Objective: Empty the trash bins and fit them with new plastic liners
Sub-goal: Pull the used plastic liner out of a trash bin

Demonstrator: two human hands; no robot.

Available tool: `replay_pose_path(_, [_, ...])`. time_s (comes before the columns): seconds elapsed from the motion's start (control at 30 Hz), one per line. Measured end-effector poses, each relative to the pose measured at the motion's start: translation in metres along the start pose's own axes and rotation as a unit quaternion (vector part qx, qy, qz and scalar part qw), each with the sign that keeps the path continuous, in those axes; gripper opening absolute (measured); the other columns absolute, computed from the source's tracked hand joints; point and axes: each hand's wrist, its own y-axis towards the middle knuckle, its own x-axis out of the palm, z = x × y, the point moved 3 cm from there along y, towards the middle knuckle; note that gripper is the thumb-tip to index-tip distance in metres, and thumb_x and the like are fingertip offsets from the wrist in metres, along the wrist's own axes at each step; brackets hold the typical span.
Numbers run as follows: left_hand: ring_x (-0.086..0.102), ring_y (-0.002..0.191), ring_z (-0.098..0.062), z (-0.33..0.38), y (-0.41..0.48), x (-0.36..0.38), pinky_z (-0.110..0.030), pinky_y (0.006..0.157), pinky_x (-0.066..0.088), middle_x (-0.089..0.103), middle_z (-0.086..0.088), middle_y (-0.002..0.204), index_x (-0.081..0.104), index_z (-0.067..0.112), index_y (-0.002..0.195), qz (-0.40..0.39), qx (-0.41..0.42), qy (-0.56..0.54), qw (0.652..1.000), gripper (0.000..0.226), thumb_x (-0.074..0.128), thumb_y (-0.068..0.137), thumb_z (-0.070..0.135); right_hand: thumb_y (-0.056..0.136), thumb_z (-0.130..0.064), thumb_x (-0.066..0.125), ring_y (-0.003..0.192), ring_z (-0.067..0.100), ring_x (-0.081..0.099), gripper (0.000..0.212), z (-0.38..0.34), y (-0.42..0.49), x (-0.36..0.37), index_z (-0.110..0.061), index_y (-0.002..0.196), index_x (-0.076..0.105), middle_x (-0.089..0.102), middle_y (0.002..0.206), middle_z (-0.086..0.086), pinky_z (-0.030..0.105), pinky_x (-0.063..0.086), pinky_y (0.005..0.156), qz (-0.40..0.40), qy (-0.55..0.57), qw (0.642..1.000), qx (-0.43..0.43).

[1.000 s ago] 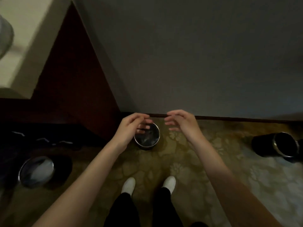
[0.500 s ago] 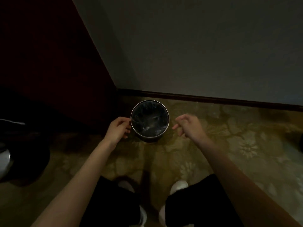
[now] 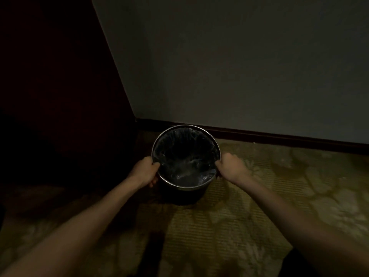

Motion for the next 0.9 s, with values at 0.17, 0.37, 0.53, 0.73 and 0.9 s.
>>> replay_pose_path(0.17, [0.062,0.053,-0.024,0.040,-0.015,-0.034,-0.028,0.045,0.049,0.066,-0.010,0.064,0.062,0.008,0.088,0.010,0.028,-0.015,0.999,0.025,0.044,0.101,0.021,0.091,-0.023,0.055,0.046,0.006,0.064,0.019,-0.018,-0.011,-0.058,-0.014,0.075,0.060,0.066,0.050,-0.003,0.021,0.041,0.050,0.048,0.007,0.997,-0.067])
replay_pose_path(0.37, [0.061,0.050,-0.028,0.073,-0.052,-0.066,-0.028,0.042,0.049,0.063,-0.007,0.054,0.062,-0.002,0.083,0.049,0.058,-0.046,0.996,0.032,0.047,0.100,0.020,0.091,-0.015,0.052,0.051,0.022,0.070,0.020,-0.040,-0.030,-0.104,-0.005,0.080,0.066,0.070,0.057,0.006,0.028,0.054,0.046,0.032,0.065,0.990,-0.117])
replay_pose_path(0.53, [0.055,0.037,-0.019,0.128,-0.094,-0.102,-0.026,0.033,0.045,0.060,-0.006,0.045,0.058,-0.005,0.078,0.065,0.104,-0.068,0.990,0.032,0.049,0.098,0.018,0.093,-0.013,0.052,0.056,0.030,0.071,0.022,-0.053,-0.062,-0.162,0.003,0.085,0.065,0.071,0.062,0.014,0.033,0.055,0.045,0.053,0.106,0.983,-0.143])
replay_pose_path(0.73, [0.051,0.034,-0.023,0.210,-0.108,-0.113,-0.026,0.036,0.044,0.058,-0.012,0.046,0.056,-0.004,0.066,0.063,0.195,-0.082,0.975,0.035,0.050,0.094,0.015,0.096,-0.011,0.052,0.057,0.027,0.072,0.023,-0.040,-0.093,-0.255,0.003,0.084,0.067,0.071,0.062,0.017,0.022,0.048,0.038,0.107,0.145,0.969,-0.170])
replay_pose_path(0.9, [0.045,0.028,-0.011,0.283,-0.089,-0.051,-0.020,0.027,0.038,0.054,-0.007,0.041,0.056,-0.008,0.073,-0.016,0.270,-0.082,0.959,0.030,0.047,0.096,0.009,0.097,-0.017,0.056,0.060,0.027,0.073,0.026,0.040,-0.117,-0.289,0.001,0.085,0.070,0.072,0.066,0.018,0.023,0.051,0.041,0.186,0.167,0.962,-0.112])
